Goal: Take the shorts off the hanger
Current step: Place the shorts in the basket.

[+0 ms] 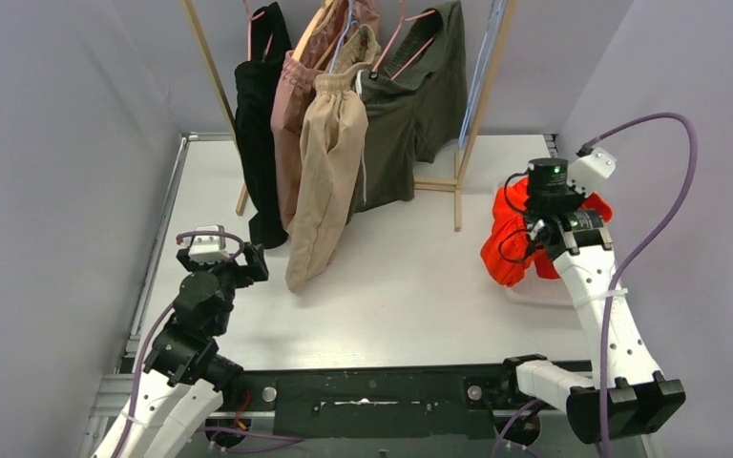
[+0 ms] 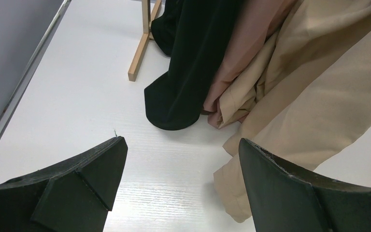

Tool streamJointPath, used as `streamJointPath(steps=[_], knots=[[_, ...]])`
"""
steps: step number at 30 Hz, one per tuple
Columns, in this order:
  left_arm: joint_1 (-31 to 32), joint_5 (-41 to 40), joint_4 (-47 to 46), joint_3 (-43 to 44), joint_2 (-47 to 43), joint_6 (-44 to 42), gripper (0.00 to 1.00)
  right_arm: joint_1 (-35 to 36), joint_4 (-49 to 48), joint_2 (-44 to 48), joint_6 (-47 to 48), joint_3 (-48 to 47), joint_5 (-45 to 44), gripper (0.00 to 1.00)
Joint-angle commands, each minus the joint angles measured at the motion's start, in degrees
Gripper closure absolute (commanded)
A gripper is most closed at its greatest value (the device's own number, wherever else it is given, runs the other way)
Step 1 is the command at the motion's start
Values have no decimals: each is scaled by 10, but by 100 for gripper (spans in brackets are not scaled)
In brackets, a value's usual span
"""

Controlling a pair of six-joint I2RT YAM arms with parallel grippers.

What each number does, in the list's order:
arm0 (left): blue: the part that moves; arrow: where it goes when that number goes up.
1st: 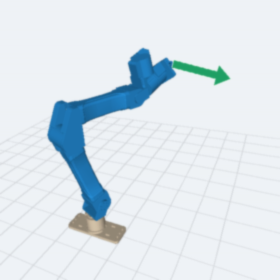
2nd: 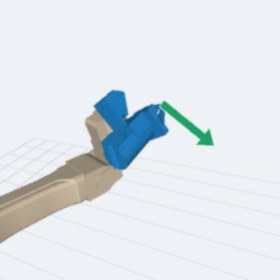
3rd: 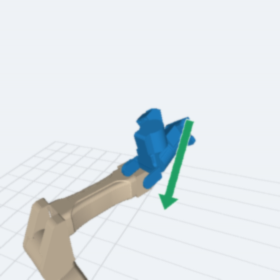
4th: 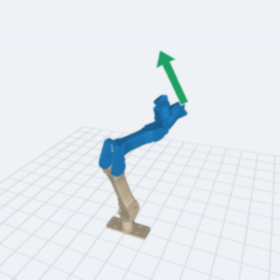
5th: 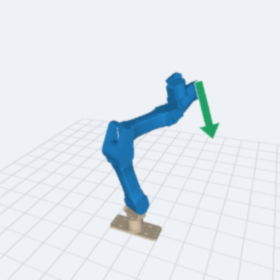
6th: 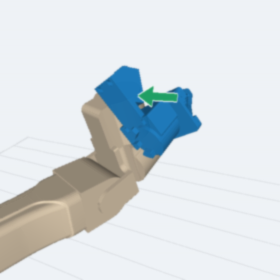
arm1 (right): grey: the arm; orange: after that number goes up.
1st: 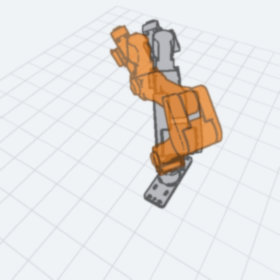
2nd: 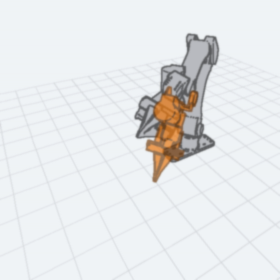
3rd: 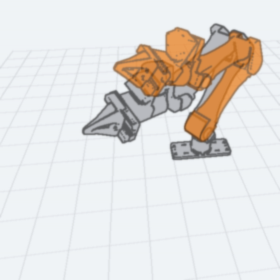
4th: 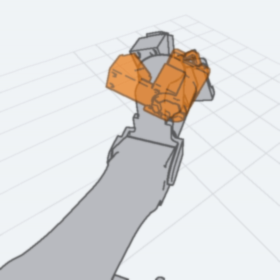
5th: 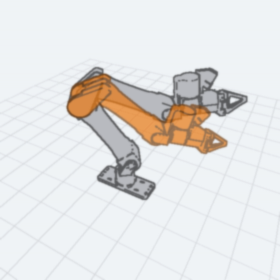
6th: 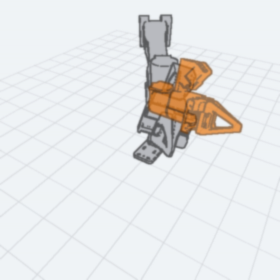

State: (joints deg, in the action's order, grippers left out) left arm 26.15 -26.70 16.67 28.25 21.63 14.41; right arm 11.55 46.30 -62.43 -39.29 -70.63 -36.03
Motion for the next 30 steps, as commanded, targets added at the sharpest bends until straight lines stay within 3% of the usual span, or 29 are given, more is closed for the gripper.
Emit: streamJointPath(steps=[1, 5, 9, 16, 26, 30], knots=[[0, 14, -34, 5, 4, -7, 13, -92, -55, -16, 52, -80, 49, 100], [0, 14, -34, 4, 1, -8, 12, -184, -83, -50, 87, -93, 137, 100], [-1, 20, -35, 3, -2, -10, 13, -233, -68, -117, 128, -97, 227, 99], [0, 17, -32, 5, -5, -10, 12, -244, -133, -170, 124, -15, 224, 98], [0, 19, -32, 4, -7, -9, 12, -244, -132, -285, 137, -72, 247, 96], [0, 18, -33, 4, -9, -10, 13, -240, -174, -346, 134, -95, 283, 96]])
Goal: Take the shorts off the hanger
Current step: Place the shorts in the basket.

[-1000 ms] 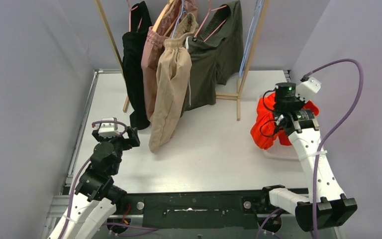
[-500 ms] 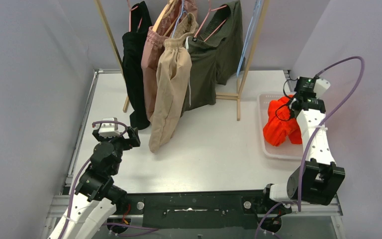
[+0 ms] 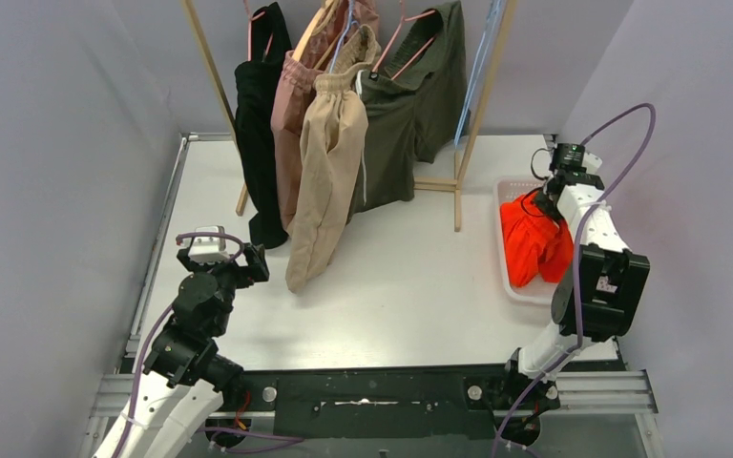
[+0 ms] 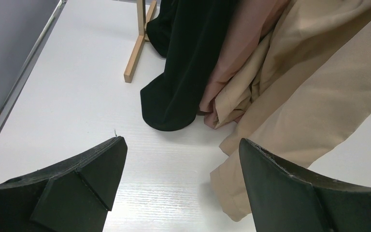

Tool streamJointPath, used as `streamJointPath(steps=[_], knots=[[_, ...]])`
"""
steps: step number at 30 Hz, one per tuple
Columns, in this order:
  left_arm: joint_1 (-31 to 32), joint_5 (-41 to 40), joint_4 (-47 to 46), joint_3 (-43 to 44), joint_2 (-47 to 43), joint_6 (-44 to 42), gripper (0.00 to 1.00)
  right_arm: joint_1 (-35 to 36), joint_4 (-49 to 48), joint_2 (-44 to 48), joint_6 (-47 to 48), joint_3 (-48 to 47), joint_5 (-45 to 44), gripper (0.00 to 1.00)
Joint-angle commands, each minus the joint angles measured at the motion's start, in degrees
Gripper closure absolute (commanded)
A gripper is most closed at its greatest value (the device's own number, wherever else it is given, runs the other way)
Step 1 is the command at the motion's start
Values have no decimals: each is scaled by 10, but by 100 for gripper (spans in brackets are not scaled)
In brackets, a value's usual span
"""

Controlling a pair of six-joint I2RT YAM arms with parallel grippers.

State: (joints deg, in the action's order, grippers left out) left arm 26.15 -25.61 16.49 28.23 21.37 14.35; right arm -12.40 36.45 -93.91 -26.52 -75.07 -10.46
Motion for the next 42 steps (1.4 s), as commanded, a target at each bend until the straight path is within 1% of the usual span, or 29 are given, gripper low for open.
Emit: streamJointPath(steps=[1, 3, 6, 8, 12, 15, 18, 20, 23, 25, 28, 30, 32, 33, 35, 38, 42], knots=[[0, 7, -31, 4, -6, -9, 13, 2, -82, -48, 6, -57, 32, 96], [0, 4, -30, 4, -7, -9, 13, 10, -89, -73, 3, -63, 28, 96], [0, 0, -29, 5, -8, -8, 12, 25, -138, -86, 1, -24, 26, 95], [0, -2, -28, 5, -8, -8, 12, 29, -143, -110, -4, -9, 34, 93], [0, 2, -26, 6, -15, -8, 13, 46, -163, -155, 15, 17, 88, 92], [0, -7, -26, 5, -19, -8, 12, 98, -161, -161, 22, 27, 46, 92], [0, -8, -28, 4, -15, -8, 13, 129, -161, -157, -14, 39, 14, 90], [1, -8, -29, 4, -13, -7, 13, 134, -149, -157, -42, 29, -2, 90], [2, -5, -29, 5, -12, -5, 13, 131, -154, -154, -74, 11, 29, 90], [2, -5, -29, 5, -14, -5, 13, 129, -152, -155, -74, -10, 60, 91], [3, -9, -27, 6, -15, -5, 13, 128, -126, -151, -62, -57, 48, 89], [3, -9, -27, 6, -15, -5, 12, 120, -120, -145, -49, -76, 37, 82], [3, -11, -27, 5, -15, -3, 12, 112, -134, -143, -31, -73, 30, 69], [3, -13, -27, 5, -14, -1, 12, 111, -138, -147, -24, -69, 28, 65], [3, -20, -26, 5, -10, 0, 12, 110, -118, -164, -21, -72, 41, 62], [3, -21, -26, 6, -6, 2, 12, 111, -127, -173, -17, -46, 67, 48], [4, -26, -23, 8, -4, 7, 13, 106, -135, -147, -8, -23, 83, 39]])
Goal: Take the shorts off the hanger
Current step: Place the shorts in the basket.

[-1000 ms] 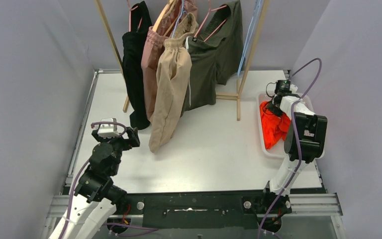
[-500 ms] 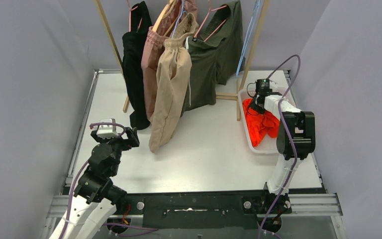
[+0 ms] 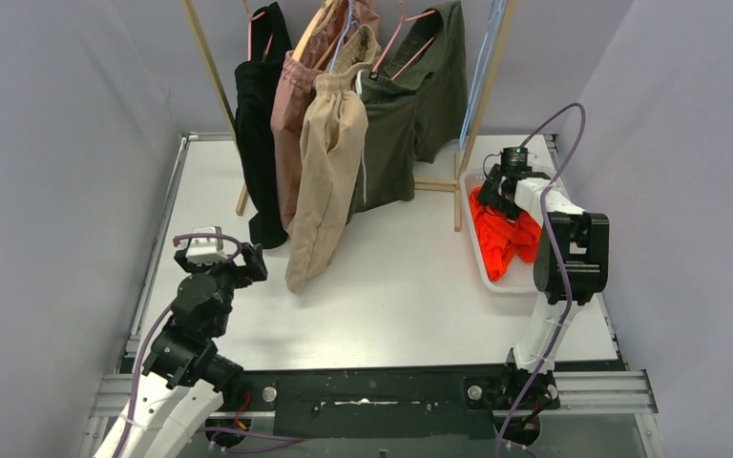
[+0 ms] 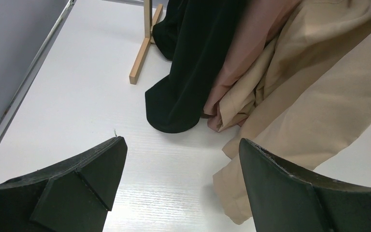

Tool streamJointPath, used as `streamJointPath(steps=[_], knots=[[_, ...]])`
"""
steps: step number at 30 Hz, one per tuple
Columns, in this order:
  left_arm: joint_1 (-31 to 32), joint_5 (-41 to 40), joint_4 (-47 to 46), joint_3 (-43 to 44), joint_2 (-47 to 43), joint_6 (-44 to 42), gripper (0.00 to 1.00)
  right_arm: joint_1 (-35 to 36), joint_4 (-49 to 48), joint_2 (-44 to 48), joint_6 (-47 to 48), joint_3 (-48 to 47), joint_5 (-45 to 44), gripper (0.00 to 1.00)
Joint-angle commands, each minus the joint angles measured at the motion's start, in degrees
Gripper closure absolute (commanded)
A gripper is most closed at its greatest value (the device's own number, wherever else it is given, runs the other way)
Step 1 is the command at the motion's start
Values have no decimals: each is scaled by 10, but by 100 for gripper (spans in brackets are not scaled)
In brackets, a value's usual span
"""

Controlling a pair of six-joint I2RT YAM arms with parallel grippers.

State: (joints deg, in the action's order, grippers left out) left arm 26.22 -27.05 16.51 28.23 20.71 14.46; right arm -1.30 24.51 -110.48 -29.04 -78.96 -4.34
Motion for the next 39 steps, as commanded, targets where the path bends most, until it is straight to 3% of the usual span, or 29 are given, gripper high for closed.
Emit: streamJointPath(steps=[1, 7, 11, 24, 34, 39], knots=[[3, -18, -22, 9, 2, 8, 12, -5, -15, 30, 22, 17, 28, 36], [3, -24, -20, 9, 2, 10, 13, -6, 11, 110, 50, 8, 13, 10], [4, -19, -18, 10, 4, 10, 12, -20, 19, 168, 51, 41, 1, 1], [3, -24, -24, 9, 15, 9, 13, 13, 0, 445, -12, 328, 32, 1], [1, -12, -24, 10, 21, 6, 12, 120, -7, 498, -68, 428, 72, 1], [1, -11, -23, 10, 19, 4, 12, 189, 1, 499, -103, 424, 32, 1]])
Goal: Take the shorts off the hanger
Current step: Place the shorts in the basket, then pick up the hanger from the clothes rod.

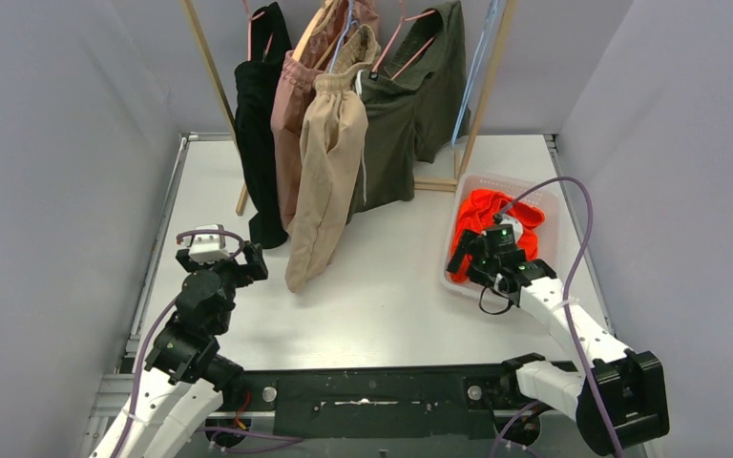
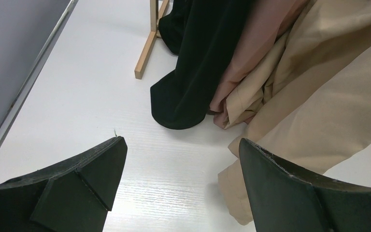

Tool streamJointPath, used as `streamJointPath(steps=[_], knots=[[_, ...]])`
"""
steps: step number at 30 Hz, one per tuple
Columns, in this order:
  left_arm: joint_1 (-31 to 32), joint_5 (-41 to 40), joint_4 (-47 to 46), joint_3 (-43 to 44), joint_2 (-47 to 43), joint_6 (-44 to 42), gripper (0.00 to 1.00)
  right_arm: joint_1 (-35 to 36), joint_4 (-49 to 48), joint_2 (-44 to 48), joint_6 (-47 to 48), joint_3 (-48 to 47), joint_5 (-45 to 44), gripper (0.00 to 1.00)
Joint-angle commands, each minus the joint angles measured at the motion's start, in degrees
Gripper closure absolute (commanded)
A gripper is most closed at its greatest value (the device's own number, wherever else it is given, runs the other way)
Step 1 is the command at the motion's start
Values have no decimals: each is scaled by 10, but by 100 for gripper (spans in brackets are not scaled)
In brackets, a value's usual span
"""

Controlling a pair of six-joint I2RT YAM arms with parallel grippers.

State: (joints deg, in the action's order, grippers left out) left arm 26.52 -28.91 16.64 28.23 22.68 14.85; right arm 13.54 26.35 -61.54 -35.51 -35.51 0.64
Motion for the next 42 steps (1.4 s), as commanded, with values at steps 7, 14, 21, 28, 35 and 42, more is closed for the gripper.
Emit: streamJointPath(steps=[7, 14, 21, 28, 35, 42], knots=[[-2, 12, -24, 10, 0, -1, 13, 96, 55, 67, -53, -73, -127, 1], [-2, 16, -25, 10, 0, -2, 13, 187, -30, 162, -72, -46, -100, 2], [-2, 19, -26, 10, 0, -4, 12, 436, -41, 58, -124, -96, -345, 1], [0, 19, -26, 10, -7, -5, 12, 542, 122, -160, -161, -310, -554, 1], [2, 19, -27, 8, -12, -4, 13, 529, 95, -227, -99, -400, -552, 1], [1, 19, -28, 7, -10, -5, 12, 406, -9, -203, -57, -380, -374, 12]])
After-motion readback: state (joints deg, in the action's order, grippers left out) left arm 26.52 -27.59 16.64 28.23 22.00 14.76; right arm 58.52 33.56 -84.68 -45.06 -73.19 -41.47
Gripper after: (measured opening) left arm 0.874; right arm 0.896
